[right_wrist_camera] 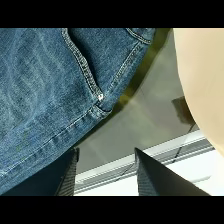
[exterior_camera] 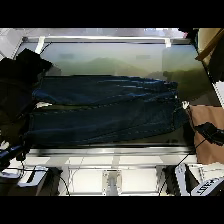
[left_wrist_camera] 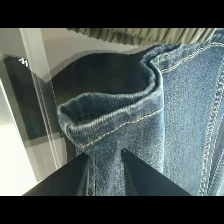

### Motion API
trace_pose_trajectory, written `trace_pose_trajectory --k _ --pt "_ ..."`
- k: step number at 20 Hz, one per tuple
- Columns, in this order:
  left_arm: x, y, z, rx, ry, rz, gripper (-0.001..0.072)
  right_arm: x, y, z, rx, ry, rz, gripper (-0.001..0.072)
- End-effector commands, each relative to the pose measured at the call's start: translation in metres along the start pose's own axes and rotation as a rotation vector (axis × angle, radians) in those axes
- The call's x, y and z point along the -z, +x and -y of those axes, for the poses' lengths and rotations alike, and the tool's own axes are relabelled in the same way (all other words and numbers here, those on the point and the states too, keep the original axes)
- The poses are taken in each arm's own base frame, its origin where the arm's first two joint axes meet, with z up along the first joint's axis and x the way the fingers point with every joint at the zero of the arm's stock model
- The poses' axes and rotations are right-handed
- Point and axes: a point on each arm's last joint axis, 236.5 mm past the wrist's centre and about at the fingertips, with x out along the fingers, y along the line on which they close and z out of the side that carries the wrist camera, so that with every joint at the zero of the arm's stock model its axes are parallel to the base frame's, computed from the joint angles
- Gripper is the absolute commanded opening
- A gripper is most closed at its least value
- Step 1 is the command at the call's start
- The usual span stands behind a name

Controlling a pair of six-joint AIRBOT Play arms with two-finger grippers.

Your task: Fold the clothes and pants, and hang the long-sleeved shirts on hangers.

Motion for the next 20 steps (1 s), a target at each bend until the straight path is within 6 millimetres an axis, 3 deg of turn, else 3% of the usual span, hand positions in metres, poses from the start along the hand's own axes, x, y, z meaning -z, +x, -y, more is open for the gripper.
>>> trace_pose_trajectory --k 1,2,3,4,8,13,15,16,17,19,20 --pt "0.005 -0.001 0.005 0.018 0.008 -0.030 0.0243 0.003 0.000 -0.003 -0.010 0.001 -0.014 0.0398" --pt "0.007 -0.004 0.008 0.019 0.027 -0.051 0.0320 0.005 0.000 -0.003 -0.014 0.001 -0.019 0.0398" --pt "0.004 -0.009 0.008 0.003 0.060 -0.061 0.0449 0.005 0.000 -0.003 -0.014 0.000 -0.022 0.0398" --pt "0.000 -0.016 0.006 -0.031 0.105 -0.068 0.0478 0.005 0.000 -0.003 -0.013 -0.001 -0.021 0.0398" --pt "0.001 -0.028 -0.020 -0.167 0.102 -0.109 0.0476 0.000 0.000 0.000 0.001 -0.001 -0.001 0.0398" --pt "0.003 -0.015 -0.026 -0.158 0.053 -0.153 0.0467 0.000 0.000 0.000 0.002 -0.001 -0.001 0.0398" --pt "-0.005 -0.007 -0.013 -0.104 0.056 -0.122 0.0467 0.001 0.000 0.000 -0.001 0.000 -0.003 0.0398" --pt "-0.010 -0.003 -0.005 -0.076 0.080 -0.104 0.0430 0.001 0.000 -0.001 -0.004 0.001 -0.005 0.0398" --pt "-0.013 0.001 0.000 -0.070 0.093 -0.089 0.0300 0.001 0.000 -0.001 -0.004 0.001 -0.005 0.0398" --pt "-0.014 0.008 0.007 -0.080 0.142 -0.074 0.0247 0.001 0.000 -0.001 -0.005 0.004 -0.004 0.0398" --pt "-0.013 0.012 0.010 -0.084 0.166 -0.077 0.0169 0.001 0.000 -0.001 -0.005 0.009 -0.004 0.0397"
